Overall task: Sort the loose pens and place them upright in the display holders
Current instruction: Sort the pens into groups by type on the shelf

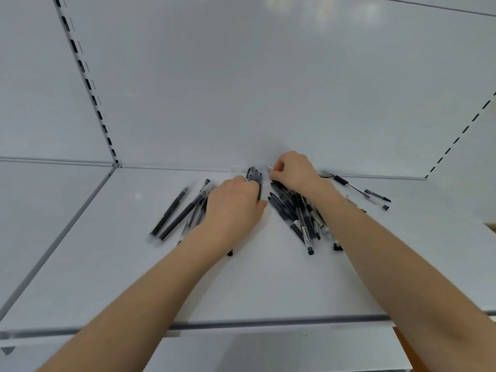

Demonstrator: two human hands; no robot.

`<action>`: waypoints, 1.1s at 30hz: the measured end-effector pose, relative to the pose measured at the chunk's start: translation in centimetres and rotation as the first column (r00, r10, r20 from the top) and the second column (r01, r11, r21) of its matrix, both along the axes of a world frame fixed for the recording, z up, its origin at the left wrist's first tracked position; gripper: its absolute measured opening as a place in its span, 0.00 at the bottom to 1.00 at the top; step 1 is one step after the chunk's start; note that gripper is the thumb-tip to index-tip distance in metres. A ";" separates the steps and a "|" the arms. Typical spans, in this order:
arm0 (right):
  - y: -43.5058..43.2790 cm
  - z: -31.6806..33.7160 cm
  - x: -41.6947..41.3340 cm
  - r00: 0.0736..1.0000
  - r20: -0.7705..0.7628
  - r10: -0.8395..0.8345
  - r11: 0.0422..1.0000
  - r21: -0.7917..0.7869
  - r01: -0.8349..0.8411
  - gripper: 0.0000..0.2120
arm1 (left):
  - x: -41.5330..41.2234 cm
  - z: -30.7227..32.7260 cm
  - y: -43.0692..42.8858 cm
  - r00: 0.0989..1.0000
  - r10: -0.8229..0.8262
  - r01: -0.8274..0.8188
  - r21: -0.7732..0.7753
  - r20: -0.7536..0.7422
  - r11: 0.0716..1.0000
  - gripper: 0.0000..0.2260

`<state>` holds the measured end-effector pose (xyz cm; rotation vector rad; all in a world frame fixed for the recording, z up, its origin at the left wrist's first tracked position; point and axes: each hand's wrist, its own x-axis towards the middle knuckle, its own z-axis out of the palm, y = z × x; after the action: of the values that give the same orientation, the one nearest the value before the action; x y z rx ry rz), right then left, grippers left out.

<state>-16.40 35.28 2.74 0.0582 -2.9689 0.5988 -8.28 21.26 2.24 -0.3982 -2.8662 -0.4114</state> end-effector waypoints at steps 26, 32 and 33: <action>0.6 4.1 3.2 0.999 -0.040 0.024 0.535 -0.844 -0.047 0.05 | 3.6 0.6 -3.7 0.966 -0.067 -0.145 0.737 0.250 0.660 0.07; 0.6 4.8 7.9 0.979 -0.195 -0.061 0.363 -0.918 -0.160 0.03 | 4.8 0.7 -3.0 0.966 -0.163 -0.080 0.828 0.202 0.554 0.03; 0.6 4.9 8.3 0.976 -0.208 -0.070 0.360 -0.917 -0.169 0.03 | 4.9 0.7 -2.9 0.964 -0.173 -0.073 0.828 0.201 0.556 0.04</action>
<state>-8.13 35.88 7.64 0.0991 -1.9549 2.0454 -3.43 18.40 2.90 -0.2358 -2.4534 -1.8569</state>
